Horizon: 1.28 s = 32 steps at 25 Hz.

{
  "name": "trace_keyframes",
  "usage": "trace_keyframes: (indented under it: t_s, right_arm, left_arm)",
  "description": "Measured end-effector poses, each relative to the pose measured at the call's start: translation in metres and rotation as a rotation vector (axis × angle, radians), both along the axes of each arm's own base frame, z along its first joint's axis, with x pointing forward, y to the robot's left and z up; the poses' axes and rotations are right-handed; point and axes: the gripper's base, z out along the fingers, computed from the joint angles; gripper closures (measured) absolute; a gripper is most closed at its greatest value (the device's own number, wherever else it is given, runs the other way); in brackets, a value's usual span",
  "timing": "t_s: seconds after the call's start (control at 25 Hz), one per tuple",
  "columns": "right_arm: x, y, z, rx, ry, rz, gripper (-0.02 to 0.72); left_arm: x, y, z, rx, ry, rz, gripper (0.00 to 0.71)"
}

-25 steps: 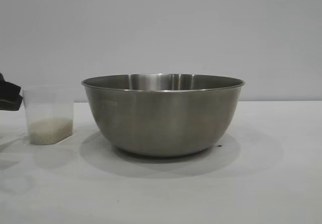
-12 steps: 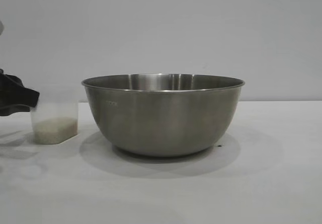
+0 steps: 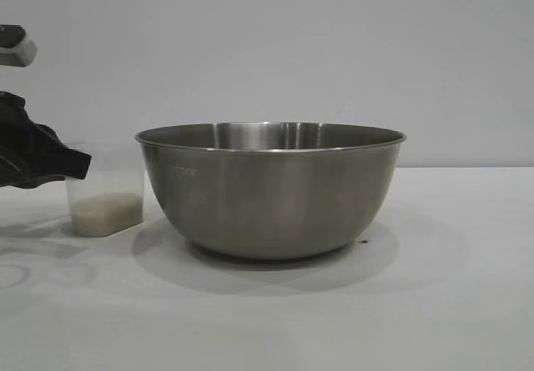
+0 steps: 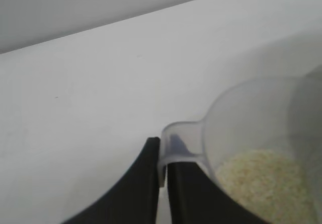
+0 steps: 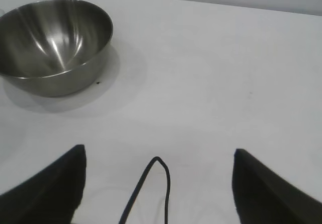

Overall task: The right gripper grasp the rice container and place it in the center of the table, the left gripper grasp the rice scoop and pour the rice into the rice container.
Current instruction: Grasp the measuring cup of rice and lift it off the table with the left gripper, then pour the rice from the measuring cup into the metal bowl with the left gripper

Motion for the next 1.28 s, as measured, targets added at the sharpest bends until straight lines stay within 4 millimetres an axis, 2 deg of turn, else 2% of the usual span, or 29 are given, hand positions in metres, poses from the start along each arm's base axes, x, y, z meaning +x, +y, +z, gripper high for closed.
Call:
trace_keyframes:
  t_s: [0.2, 0.4, 0.56, 0.72, 1.08, 1.28]
  right_arm:
    - [0.0, 0.0, 0.0, 0.0, 0.0, 0.0, 0.166]
    - [0.0, 0.0, 0.0, 0.0, 0.0, 0.0, 0.166]
    - [0.0, 0.0, 0.0, 0.0, 0.0, 0.0, 0.166]
    - [0.0, 0.0, 0.0, 0.0, 0.0, 0.0, 0.166]
    - [0.0, 0.0, 0.0, 0.0, 0.0, 0.0, 0.166]
    - [0.0, 0.0, 0.0, 0.0, 0.0, 0.0, 0.166]
  left_arm:
    - [0.002, -0.001, 0.012, -0.001, -0.031, -0.008, 0.71]
    - [0.008, -0.004, 0.049, 0.047, -0.18, -0.048, 0.71]
    - [0.016, -0.015, 0.079, 0.146, -0.339, -0.174, 0.71]
    - [0.028, -0.027, 0.098, 0.24, -0.472, -0.288, 0.71]
    - [0.043, -0.048, 0.126, 0.452, -0.721, -0.505, 0.71]
    - [0.04, -0.057, 0.128, 0.599, -0.841, -0.646, 0.71]
